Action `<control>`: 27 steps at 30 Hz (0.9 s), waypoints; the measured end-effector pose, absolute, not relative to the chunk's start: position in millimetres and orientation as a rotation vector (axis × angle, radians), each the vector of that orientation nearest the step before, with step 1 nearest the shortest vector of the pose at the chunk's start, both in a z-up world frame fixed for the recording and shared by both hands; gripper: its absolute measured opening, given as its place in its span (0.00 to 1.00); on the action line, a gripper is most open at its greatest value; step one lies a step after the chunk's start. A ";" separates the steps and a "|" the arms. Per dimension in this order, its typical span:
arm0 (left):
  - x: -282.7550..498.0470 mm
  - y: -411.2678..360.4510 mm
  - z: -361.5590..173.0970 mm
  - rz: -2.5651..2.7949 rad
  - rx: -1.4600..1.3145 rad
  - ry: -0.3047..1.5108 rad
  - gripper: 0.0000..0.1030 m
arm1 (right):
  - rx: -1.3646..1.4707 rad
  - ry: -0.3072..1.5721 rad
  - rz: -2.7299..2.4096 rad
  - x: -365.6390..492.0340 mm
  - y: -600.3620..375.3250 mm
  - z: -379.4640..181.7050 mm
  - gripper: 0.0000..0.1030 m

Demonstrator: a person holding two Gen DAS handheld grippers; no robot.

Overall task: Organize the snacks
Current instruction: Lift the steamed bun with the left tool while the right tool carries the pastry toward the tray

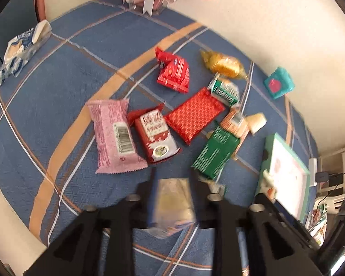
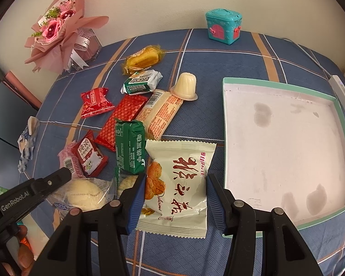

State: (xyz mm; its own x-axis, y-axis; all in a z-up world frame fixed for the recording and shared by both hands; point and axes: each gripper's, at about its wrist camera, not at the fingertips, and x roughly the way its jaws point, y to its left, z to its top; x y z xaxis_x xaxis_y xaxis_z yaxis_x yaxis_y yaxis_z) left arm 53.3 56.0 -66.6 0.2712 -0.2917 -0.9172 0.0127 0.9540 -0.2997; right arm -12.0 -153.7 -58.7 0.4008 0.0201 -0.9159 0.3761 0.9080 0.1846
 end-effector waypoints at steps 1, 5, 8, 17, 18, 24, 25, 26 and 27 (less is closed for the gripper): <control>54.4 55.3 -71.8 -0.207 -0.252 1.307 0.48 | 0.393 1.145 -0.233 -12.2 -153.7 -59.0 0.53; 55.6 53.7 -82.2 -0.233 -0.276 1.346 0.58 | 0.392 1.151 -0.233 -12.6 -153.1 -60.1 0.53; 53.2 47.9 -89.2 -0.264 -0.268 1.378 0.63 | 0.393 1.158 -0.236 -12.6 -153.3 -61.9 0.53; 45.9 23.6 -102.7 -0.345 -0.194 1.455 0.63 | 0.404 1.159 -0.244 -13.7 -156.3 -63.0 0.53; 44.9 22.0 -102.2 -0.349 -0.184 1.453 0.62 | 0.407 1.159 -0.244 -13.8 -156.6 -62.9 0.53; 44.4 22.5 -95.8 -0.351 -0.175 1.428 0.53 | 0.410 1.157 -0.244 -14.3 -157.6 -61.8 0.53; 44.5 23.4 -94.5 -0.348 -0.176 1.424 0.53 | 0.411 1.155 -0.244 -14.5 -158.0 -61.3 0.53; 44.7 25.0 -92.9 -0.346 -0.183 1.419 0.52 | 0.413 1.154 -0.244 -14.7 -158.5 -60.7 0.53; 45.2 27.0 -91.3 -0.346 -0.189 1.414 0.52 | 0.415 1.151 -0.244 -15.0 -158.8 -60.2 0.53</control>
State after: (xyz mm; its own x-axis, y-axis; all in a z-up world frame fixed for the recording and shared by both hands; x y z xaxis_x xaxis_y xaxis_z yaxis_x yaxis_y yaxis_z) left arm 45.2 27.0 -91.3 0.1180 -0.3453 -0.9310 0.1233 0.9354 -0.3313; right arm -15.0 -158.8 -60.2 0.3926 0.0239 -0.9194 0.3951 0.8984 0.1921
